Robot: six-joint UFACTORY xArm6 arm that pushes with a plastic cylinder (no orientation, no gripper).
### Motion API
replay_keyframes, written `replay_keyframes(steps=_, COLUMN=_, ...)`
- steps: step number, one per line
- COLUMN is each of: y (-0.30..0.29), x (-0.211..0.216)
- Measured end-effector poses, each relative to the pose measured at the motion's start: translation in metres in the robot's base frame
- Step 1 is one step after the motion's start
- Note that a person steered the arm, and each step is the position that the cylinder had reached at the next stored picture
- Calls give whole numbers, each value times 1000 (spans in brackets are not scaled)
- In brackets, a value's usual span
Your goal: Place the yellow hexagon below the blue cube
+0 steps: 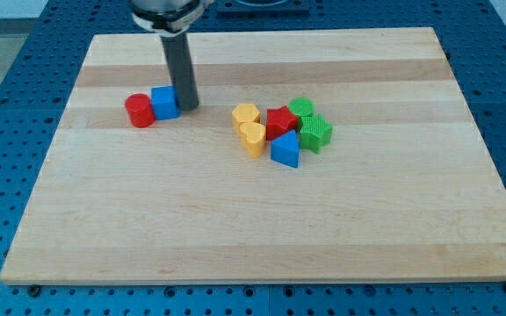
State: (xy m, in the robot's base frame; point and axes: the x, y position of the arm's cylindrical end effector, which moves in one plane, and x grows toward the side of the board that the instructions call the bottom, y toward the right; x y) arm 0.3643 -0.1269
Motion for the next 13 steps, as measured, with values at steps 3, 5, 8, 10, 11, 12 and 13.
replay_keyframes(steps=3, y=-70, x=2)
replay_keyframes(steps=5, y=16, x=1)
replay_keyframes(steps=8, y=199, x=12)
replay_keyframes(steps=10, y=200, x=35)
replay_keyframes(steps=11, y=163, x=36)
replay_keyframes(steps=12, y=125, x=37)
replay_keyframes(steps=13, y=97, x=37)
